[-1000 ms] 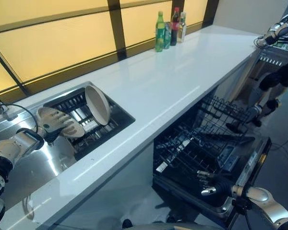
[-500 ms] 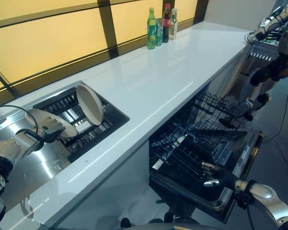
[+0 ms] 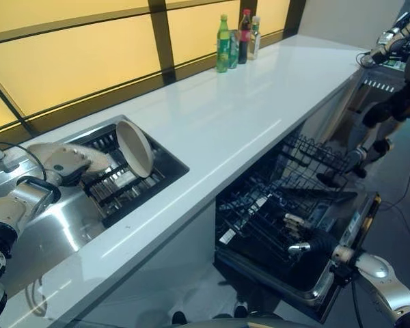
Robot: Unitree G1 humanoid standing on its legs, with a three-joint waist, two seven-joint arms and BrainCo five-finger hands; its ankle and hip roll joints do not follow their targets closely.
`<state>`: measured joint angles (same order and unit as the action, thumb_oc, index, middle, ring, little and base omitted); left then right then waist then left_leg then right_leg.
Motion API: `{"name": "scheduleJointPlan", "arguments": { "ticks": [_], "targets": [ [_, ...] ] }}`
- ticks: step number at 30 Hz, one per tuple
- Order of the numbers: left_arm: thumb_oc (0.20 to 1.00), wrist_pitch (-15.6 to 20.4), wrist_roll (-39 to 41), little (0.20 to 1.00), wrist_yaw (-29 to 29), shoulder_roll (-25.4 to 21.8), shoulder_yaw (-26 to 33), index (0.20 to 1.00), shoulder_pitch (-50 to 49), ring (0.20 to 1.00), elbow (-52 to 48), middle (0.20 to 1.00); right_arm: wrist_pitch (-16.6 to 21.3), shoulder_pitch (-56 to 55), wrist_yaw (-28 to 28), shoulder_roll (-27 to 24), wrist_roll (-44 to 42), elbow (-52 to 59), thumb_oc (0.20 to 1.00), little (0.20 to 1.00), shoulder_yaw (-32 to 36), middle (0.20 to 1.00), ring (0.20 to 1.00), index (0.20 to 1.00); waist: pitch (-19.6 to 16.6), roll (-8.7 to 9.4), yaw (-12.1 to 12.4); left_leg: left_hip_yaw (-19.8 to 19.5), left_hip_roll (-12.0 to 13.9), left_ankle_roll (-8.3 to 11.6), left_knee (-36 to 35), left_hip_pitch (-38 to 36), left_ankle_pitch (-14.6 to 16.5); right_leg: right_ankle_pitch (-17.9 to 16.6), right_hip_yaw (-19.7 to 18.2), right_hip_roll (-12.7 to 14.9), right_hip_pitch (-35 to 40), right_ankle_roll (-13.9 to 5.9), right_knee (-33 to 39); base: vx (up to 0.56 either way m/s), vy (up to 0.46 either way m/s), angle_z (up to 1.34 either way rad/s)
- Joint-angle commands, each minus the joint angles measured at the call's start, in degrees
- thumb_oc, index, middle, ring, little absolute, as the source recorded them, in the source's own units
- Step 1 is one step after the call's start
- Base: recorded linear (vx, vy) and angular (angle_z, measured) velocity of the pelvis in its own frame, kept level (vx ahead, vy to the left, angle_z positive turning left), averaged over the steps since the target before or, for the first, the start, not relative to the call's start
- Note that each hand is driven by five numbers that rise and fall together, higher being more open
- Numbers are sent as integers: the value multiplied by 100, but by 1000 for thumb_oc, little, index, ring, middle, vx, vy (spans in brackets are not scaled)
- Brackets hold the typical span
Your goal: Pick up plates and place into dishwasher.
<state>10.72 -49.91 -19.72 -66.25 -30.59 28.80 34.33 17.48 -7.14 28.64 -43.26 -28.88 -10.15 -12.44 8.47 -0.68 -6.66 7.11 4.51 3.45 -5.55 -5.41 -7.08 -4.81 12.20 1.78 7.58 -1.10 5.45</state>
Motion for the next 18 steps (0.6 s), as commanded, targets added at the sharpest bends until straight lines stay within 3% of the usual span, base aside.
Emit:
{"name": "scheduleJointPlan", "arguments": {
  "ticks": [1, 4, 7, 11, 14, 16, 18],
  "targets": [
    [200, -669, 422, 200, -403, -475, 851, 200, -42, 200, -674, 200, 1019, 594, -664, 110, -113, 741, 1000, 1000, 487, 1000, 1000, 1000, -82, -27, 194, 107, -355, -112, 55, -235, 781, 330, -82, 282, -3, -621, -45, -8, -37, 7],
    [200, -806, 553, 200, -491, -589, 1373, 200, -393, 200, -1313, 200, 1262, 629, -1111, 70, 206, 1139, 1000, 1000, 745, 1000, 1000, 1000, -126, -47, 263, 69, -359, -123, 55, -245, 796, 338, -82, 290, 7, -623, -45, -3, -23, 3],
    [200, -657, 728, 200, -611, -671, 2212, 200, -828, 200, -2186, 200, 1468, 680, -1374, -45, 438, 1587, 1000, 1000, 1158, 1000, 1000, 1000, -206, -48, 383, 21, -358, -127, 55, -241, 804, 342, -73, 296, 15, -620, -45, 1, -34, 8],
    [200, 66, 1495, 200, -702, -302, 3024, 200, -1222, 200, -3247, 200, 1539, 984, -1702, -310, 942, 1977, 1000, 1000, 1368, 1000, 1000, 1000, -271, -16, 505, -75, -359, -129, 55, -240, 834, 374, -45, 287, 35, -595, -45, -17, -24, 2],
    [200, 729, 2178, 200, -170, 177, 3010, 200, -1112, 200, -3889, 200, 1441, 1417, -2190, -503, 1462, 2154, 1000, 1000, 1307, 1000, 1000, 1000, -312, 29, 586, -151, -360, -130, 55, -255, 864, 407, -23, 275, 75, -564, -45, -28, -33, 7],
    [200, 1087, 2764, 200, 264, 459, 2735, 200, -841, 200, -4196, 200, 1184, 1961, -2529, -610, 1824, 2113, 1000, 1000, 1082, 1000, 1000, 1000, -351, 71, 643, -219, -363, -123, 55, -271, 883, 422, -16, 263, 102, -544, -45, -16, -44, 10],
    [200, 1218, 3106, 200, 584, 624, 2484, 200, -582, 200, -4269, 200, 1074, 2338, -2761, -639, 2165, 2017, 1000, 1000, 866, 1000, 1000, 1000, -352, 83, 671, -240, -360, -116, 55, -286, 895, 428, -12, 258, 121, -537, -45, -17, -37, 12]
  ]
}}
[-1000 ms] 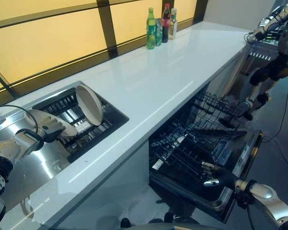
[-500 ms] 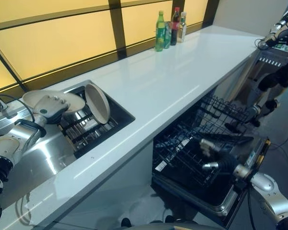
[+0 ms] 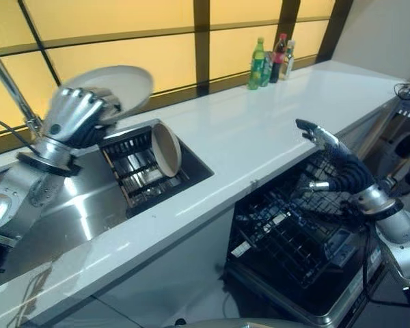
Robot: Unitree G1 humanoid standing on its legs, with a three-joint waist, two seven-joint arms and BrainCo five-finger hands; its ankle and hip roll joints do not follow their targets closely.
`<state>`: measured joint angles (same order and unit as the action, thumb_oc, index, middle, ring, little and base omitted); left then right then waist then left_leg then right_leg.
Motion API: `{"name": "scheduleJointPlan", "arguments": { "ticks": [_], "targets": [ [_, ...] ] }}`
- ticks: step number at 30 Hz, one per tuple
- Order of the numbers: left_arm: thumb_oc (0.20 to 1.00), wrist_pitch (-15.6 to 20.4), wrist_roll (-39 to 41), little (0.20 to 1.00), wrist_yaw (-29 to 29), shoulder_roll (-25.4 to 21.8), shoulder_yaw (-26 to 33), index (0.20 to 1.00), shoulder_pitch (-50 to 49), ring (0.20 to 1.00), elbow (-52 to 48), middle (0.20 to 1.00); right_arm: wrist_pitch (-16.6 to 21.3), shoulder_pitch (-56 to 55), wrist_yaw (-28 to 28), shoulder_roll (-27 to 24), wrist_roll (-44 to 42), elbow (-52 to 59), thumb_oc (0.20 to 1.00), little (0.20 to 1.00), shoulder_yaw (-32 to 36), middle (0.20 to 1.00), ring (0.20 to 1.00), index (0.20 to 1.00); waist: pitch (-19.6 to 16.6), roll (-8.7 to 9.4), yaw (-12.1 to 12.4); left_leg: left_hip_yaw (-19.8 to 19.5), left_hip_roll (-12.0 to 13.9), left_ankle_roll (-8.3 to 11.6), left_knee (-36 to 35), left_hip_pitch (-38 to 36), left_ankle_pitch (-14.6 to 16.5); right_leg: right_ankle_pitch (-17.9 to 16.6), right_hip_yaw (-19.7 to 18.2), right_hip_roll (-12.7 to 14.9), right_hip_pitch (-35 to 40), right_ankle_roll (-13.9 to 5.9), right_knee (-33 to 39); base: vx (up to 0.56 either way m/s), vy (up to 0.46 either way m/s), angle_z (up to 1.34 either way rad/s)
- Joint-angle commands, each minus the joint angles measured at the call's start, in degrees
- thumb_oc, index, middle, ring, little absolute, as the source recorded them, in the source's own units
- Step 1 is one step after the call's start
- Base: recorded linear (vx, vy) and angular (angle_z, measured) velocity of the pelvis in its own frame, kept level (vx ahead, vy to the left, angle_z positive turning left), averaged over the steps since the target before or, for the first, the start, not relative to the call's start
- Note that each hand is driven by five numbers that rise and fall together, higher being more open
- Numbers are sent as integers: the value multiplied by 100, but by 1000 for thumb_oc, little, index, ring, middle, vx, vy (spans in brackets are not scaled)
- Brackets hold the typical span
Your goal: Pick up plates and place into dishwasher.
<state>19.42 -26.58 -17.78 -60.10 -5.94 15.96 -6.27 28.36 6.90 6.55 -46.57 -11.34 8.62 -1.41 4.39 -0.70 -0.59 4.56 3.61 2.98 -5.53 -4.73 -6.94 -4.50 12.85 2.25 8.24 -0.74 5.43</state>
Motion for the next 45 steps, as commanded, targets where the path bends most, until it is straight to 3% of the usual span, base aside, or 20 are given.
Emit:
{"name": "scheduleJointPlan", "arguments": {
  "ticks": [1, 5, 10, 19, 26, 28, 37, 45],
  "targets": [
    [200, 500, 1217, 200, 664, 136, -301, 200, 1005, 200, -213, 200, -129, 1359, -736, -390, 652, -27, 1000, 1000, -518, 1000, 1000, 1000, 33, 101, 91, -14, -271, -68, 53, -359, 884, 396, -74, 207, 65, -565, -43, -17, -33, 18],
    [200, 407, 2382, 200, 1552, 493, -1166, 200, 1857, 200, -229, 200, -421, 2438, -1384, -540, 1618, -596, 1000, 1000, -1318, 1000, 1000, 1000, -2, 125, 136, -65, -270, -72, 53, -387, 890, 398, -71, 188, 96, -542, -46, -5, -21, 7],
    [200, 377, 3259, 200, 2125, 835, -1677, 200, 2397, 200, -142, 200, -573, 3305, -1879, -567, 2055, -1239, 1000, 1000, -1798, 1000, 1000, 1000, -49, 139, 149, -87, -275, -79, 53, -410, 902, 406, -127, 156, 120, -522, -43, 0, 0, 0],
    [200, 333, 3772, 200, 2416, 1107, -2201, 200, 3087, 200, 46, 200, -828, 4364, -1436, -503, 1931, -1910, 1000, 1000, -2720, 1000, 1000, 1000, -153, 170, 206, -121, -293, -83, 53, -393, 887, 407, -98, 167, 119, -517, -43, 0, 0, 0],
    [200, 344, 3852, 200, 2521, 1222, -2370, 200, 3239, 200, 110, 200, -1001, 4750, -994, -229, 1459, -2234, 1000, 1000, -3027, 1000, 1000, 1000, -184, 172, 269, -164, -311, -94, 53, -396, 887, 417, -80, 172, 135, -506, -43, 0, 0, 0],
    [200, 342, 3862, 200, 2487, 1234, -2345, 200, 3241, 200, 127, 200, -990, 4786, -857, -201, 1377, -2303, 200, 200, -3082, 200, 200, 200, -191, 173, 279, -167, -309, -98, 53, -401, 890, 424, -76, 175, 145, -500, -43, 0, 0, 0],
    [200, 371, 3747, 200, 2322, 1132, -2180, 200, 3169, 200, 128, 200, -1183, 4723, -750, -303, 1407, -2415, 200, 200, -3026, 200, 200, 200, -199, 195, 301, -179, -313, -93, 53, -405, 885, 426, -50, 178, 166, -495, -43, 3, 0, 2],
    [200, 312, 3514, 200, 2329, 1112, -2045, 200, 3030, 200, 157, 200, -1216, 4502, -656, -270, 855, -2331, 200, 200, -2699, 200, 200, 200, -176, 197, 267, -166, -309, -96, 53, -436, 905, 431, -95, 166, 185, -492, -43, 0, 0, 0]
  ]
}}
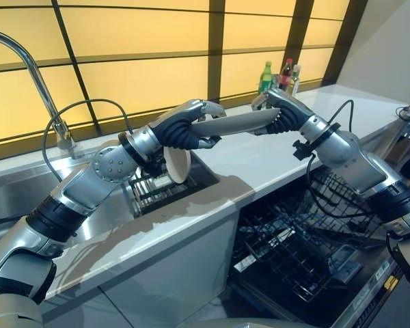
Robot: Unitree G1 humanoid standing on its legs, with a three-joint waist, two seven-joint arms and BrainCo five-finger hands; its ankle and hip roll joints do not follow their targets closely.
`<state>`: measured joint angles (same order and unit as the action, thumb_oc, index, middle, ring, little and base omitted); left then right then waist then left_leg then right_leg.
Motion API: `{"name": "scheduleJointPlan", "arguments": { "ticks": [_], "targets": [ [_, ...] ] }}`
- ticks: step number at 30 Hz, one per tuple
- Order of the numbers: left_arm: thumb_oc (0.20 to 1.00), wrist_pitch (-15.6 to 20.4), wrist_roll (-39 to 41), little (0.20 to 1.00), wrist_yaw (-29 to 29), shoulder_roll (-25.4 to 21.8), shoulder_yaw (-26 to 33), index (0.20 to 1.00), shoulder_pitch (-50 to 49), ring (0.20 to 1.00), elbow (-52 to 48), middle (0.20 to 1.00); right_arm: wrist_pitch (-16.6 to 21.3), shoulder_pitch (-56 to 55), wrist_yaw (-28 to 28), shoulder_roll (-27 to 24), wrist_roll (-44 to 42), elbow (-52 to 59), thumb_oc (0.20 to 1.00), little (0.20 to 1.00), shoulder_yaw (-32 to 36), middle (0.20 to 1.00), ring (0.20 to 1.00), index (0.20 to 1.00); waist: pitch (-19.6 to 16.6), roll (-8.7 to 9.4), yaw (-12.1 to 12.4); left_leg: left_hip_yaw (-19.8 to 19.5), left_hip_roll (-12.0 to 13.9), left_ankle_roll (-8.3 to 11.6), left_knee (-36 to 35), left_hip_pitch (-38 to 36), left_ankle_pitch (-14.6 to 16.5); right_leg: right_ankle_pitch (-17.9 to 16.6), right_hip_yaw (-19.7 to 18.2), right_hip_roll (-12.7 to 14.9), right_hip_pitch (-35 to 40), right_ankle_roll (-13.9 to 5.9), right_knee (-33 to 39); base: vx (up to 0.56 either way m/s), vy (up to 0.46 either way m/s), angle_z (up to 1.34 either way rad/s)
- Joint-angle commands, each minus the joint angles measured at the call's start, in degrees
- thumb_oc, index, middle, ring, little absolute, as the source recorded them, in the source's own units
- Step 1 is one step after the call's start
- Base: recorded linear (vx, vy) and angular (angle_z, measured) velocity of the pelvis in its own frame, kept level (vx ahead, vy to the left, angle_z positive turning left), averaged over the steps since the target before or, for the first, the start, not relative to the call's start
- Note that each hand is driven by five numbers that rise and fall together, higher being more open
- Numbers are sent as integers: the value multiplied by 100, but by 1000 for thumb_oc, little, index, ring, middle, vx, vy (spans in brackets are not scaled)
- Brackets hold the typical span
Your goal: Pick up plates and place into dishwasher.
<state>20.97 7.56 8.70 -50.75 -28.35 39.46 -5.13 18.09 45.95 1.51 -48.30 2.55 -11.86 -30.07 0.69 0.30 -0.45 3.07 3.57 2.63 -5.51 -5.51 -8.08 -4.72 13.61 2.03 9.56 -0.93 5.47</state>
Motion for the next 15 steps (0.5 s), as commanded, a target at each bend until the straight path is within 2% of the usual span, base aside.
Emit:
{"name": "scheduleJointPlan", "arguments": {
  "ticks": [1, 2, 4, 9, 12, 15],
  "targets": [
    [200, 146, 123, 200, -299, 154, 203, 200, 672, 200, 73, 200, -138, 547, -127, -102, -620, -277, 200, 200, 231, 200, 200, 200, 189, 97, 246, -12, -304, -60, 51, -362, 1023, 450, -178, 186, 50, -476, -47, 0, 0, 0],
    [228, 110, 100, 228, -299, 148, 227, 228, 634, 228, 100, 228, -97, 474, -106, -88, -706, -258, 200, 200, 306, 200, 200, 200, 190, 92, 236, -10, -303, -62, 51, -366, 1026, 449, -187, 186, 49, -476, -47, 0, 0, 0],
    [1000, 33, -42, 1000, -292, 122, 319, 1000, 526, 1000, 131, 1000, -36, 292, -69, -70, -885, -189, 200, 200, 478, 200, 200, 200, 191, 91, 223, 6, -296, -64, 51, -372, 1027, 448, -202, 184, 51, -477, -47, 0, 0, 0],
    [1000, 25, -607, 1000, -645, -228, 615, 1000, 291, 1000, 314, 1000, 48, -277, 111, -193, -885, 91, 200, 200, 953, 200, 200, 200, 198, 81, 153, 73, -279, -63, 51, -376, 1028, 427, -259, 182, 26, -498, -47, 0, 0, 0],
    [1000, 50, -1091, 1000, -1141, -515, 872, 1000, 164, 1000, 601, 1000, 54, -664, 327, -348, -921, 258, 200, 200, 1258, 200, 200, 200, 199, 75, 84, 131, -267, -62, 51, -385, 1032, 420, -302, 178, 12, -505, -47, 11, 1, -5],
    [1000, 226, -1722, 1000, -1770, -865, 1081, 1000, 78, 1000, 1130, 1000, -23, -1083, 647, -565, -985, 385, 200, 200, 1557, 200, 200, 200, 202, 69, -13, 204, -256, -60, 51, -392, 1033, 410, -367, 167, -8, -508, -47, 12, 8, -7]
  ]
}}
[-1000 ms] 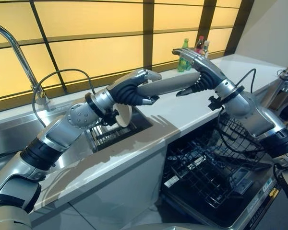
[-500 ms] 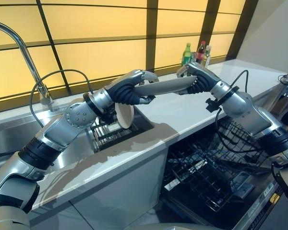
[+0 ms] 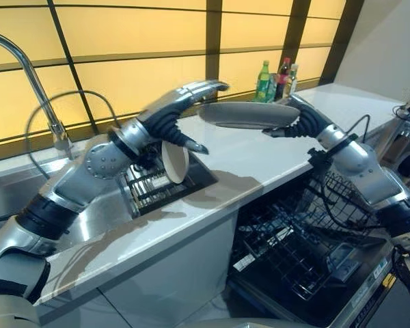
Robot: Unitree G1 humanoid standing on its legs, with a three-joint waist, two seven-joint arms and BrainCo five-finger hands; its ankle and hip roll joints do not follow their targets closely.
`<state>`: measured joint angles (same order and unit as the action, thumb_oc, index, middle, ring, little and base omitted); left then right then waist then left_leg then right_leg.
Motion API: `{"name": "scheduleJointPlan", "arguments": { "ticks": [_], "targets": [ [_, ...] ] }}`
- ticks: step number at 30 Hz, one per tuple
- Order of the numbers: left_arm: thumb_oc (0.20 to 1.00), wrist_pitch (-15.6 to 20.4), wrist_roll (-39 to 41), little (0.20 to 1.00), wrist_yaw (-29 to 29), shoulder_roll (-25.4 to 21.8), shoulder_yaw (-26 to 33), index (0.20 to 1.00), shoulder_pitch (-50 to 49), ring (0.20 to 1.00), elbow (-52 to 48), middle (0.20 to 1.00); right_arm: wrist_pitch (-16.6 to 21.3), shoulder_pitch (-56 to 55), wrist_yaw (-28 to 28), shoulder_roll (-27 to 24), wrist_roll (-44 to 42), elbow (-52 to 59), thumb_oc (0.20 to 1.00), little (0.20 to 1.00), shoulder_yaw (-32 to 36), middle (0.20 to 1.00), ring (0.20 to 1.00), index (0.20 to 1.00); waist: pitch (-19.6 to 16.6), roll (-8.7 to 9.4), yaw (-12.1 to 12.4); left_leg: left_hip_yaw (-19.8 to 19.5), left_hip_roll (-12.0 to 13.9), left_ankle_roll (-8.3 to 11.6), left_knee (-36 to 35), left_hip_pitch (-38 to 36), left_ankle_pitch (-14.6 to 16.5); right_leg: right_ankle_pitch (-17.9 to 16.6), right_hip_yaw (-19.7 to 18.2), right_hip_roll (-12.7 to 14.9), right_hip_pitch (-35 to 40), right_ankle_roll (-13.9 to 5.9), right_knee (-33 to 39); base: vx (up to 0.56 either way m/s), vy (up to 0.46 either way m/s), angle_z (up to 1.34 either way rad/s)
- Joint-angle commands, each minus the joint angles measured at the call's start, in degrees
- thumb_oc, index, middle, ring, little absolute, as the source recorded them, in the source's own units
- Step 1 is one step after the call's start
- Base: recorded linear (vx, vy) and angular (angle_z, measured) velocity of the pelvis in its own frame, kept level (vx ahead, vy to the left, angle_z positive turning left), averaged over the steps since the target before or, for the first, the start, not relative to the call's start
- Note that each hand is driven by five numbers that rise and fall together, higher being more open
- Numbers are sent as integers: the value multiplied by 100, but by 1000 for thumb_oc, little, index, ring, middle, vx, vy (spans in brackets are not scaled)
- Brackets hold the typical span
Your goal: Pick up plates and place into dishwasher.
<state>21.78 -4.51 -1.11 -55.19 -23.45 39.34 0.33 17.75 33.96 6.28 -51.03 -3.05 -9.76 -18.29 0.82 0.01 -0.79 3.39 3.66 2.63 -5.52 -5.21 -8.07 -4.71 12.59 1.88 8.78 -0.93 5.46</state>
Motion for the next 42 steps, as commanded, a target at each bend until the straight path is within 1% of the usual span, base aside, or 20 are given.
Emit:
{"name": "scheduleJointPlan", "arguments": {
  "ticks": [1, 2, 3, 5, 7, 9, 12, 13, 16, 18, 20, 22, 24, 27, 29, 32, 37, 39, 42],
  "targets": [
    [1000, 156, -634, 1000, -935, -537, 632, 1000, 65, 1000, 733, 1000, 12, -18, 293, -361, -482, 209, 200, 200, 476, 200, 200, 200, 185, 95, -6, 193, -260, -54, 52, -424, 1031, 405, -284, 180, 63, -513, -46, 17, 13, -10],
    [1000, 130, -868, 1000, -1111, -675, 694, 1000, 33, 1000, 942, 1000, 9, -181, 402, -445, -511, 234, 200, 200, 580, 200, 200, 200, 184, 90, -44, 222, -255, -53, 52, -427, 1031, 398, -302, 178, 54, -515, -46, 19, 15, -12],
    [1000, 88, -904, 1000, -1172, -794, 696, 1000, 48, 1000, 1103, 1000, -26, -285, 487, -517, -597, 264, 200, 200, 650, 200, 200, 200, 187, 85, -75, 250, -251, -50, 52, -431, 1028, 393, -319, 176, 50, -521, -46, 19, 18, -15],
    [1000, 71, -1042, 1000, -1496, -1028, 734, 1000, 18, 1000, 1516, 1000, -123, -537, 710, -641, -723, 343, 200, 200, 839, 200, 200, 200, 200, 68, -151, 307, -239, -38, 52, -430, 1017, 380, -361, 168, 30, -525, -46, 10, 18, -11],
    [1000, 49, -1120, 1000, -1631, -1174, 786, 1000, -24, 1000, 1831, 1000, -188, -776, 917, -758, -773, 410, 200, 200, 1008, 200, 200, 200, 213, 52, -215, 350, -230, -29, 52, -434, 1008, 365, -390, 165, 15, -535, -46, 17, 17, -4],
    [1000, 16, -1201, 1000, -1819, -1318, 906, 1000, -127, 1000, 2065, 1000, -348, -1139, 1212, -862, -867, 525, 200, 200, 1237, 200, 200, 200, 234, 39, -292, 395, -220, -26, 52, -439, 1000, 350, -427, 164, -3, -549, -46, 25, 15, -8],
    [1000, 1, -1559, 1000, -2001, -1548, 963, 1000, -302, 1000, 2322, 1000, -740, -1701, 1751, -975, -1000, 697, 200, 200, 1612, 200, 200, 200, 267, 17, -404, 463, -209, -10, 52, -435, 982, 327, -478, 163, -28, -563, -46, 23, 12, -11],
    [1000, -1, -1635, 1000, -2035, -1599, 970, 1000, -373, 1000, 2418, 1000, -806, -1911, 1872, -1005, -1007, 737, 200, 200, 1734, 200, 200, 200, 284, 14, -445, 486, -208, -12, 52, -434, 979, 317, -485, 163, -39, -567, -46, 28, 6, -12],
    [1000, -156, -1711, 1000, -1916, -1766, 1005, 1000, -574, 1000, 2497, 1000, -1104, -2514, 2174, -1015, -1063, 844, 200, 200, 2088, 200, 200, 200, 327, 10, -545, 538, -211, -11, 52, -448, 972, 288, -541, 154, -58, -584, -46, 34, 0, -7],
    [1000, -165, -1772, 1000, -1869, -1793, 1090, 1000, -790, 1000, 2529, 1000, -1181, -2913, 2347, -935, -1069, 869, 200, 200, 2294, 200, 200, 200, 359, 6, -593, 566, -214, -18, 52, -439, 965, 271, -575, 149, -84, -594, -46, 33, -4, -15],
    [1000, -215, -1955, 1000, -1804, -1792, 1126, 1000, -928, 1000, 2546, 1000, -1281, -3167, 2485, -859, -988, 829, 200, 200, 2352, 200, 200, 200, 395, -2, -630, 592, -214, -22, 52, -433, 962, 255, -598, 147, -108, -604, -46, 36, 1, -16],
    [1000, -236, -2091, 1000, -1793, -1827, 1031, 1000, -965, 1000, 2640, 1000, -1421, -3270, 2590, -803, -747, 671, 200, 200, 2244, 200, 200, 200, 437, -12, -662, 613, -219, -25, 52, -427, 951, 241, -619, 141, -131, -610, -46, 32, 6, -10],
    [1000, -338, -2102, 1000, -1709, -1858, 899, 1000, -881, 1000, 2692, 1000, -1544, -3301, 2641, -827, -770, 595, 200, 200, 2137, 200, 200, 200, 481, -14, -691, 627, -219, -24, 52, -421, 944, 229, -636, 137, -148, -614, -46, 17, 3, -18],
    [1000, -403, -2136, 1000, -1657, -1856, 609, 1000, -662, 1000, 2848, 1000, -1543, -3276, 2542, -797, -566, 399, 200, 200, 1868, 200, 200, 200, 545, -25, -714, 655, -221, -16, 52, -398, 932, 214, -637, 145, -183, -625, -46, 10, 4, -11],
    [1000, -464, -2198, 1000, -1580, -1863, 332, 1000, -429, 1000, 2909, 1000, -1587, -3180, 2468, -755, -611, 316, 200, 200, 1632, 200, 200, 200, 597, -37, -703, 643, -232, -22, 52, -367, 930, 206, -626, 151, -217, -629, -46, -5, 3, -5],
    [1000, -469, -2442, 1000, -1538, -1818, -96, 1000, -81, 1000, 3067, 1000, -1707, -2887, 2242, -597, -542, 80, 200, 200, 1170, 200, 200, 200, 673, -72, -673, 632, -249, -25, 52, -315, 927, 193, -615, 166, -273, -630, -46, 0, 0, 0],
    [1000, -644, -2543, 1000, -1341, -1691, -729, 1000, 468, 1000, 3113, 1000, -1820, -2247, 1934, -171, -404, -538, 200, 200, 234, 200, 200, 200, 816, -159, -569, 555, -280, -28, 52, -234, 909, 186, -579, 200, -342, -612, -46, 0, 0, 0],
    [1000, -623, -2641, 1000, -1251, -1653, -947, 1000, 702, 1000, 3166, 1000, -1876, -2013, 1874, -4, -306, -791, 200, 200, -56, 200, 200, 200, 858, -188, -527, 528, -292, -26, 52, -208, 907, 188, -544, 216, -356, -608, -46, 0, 0, 0],
    [1000, -698, -2689, 1000, -1102, -1599, -1337, 1000, 1130, 1000, 3248, 1000, -2032, -1632, 1806, 198, -139, -1118, 200, 200, -515, 200, 200, 200, 940, -225, -466, 477, -310, -18, 52, -155, 895, 183, -487, 243, -387, -605, -46, -29, 9, 0]
  ]
}}
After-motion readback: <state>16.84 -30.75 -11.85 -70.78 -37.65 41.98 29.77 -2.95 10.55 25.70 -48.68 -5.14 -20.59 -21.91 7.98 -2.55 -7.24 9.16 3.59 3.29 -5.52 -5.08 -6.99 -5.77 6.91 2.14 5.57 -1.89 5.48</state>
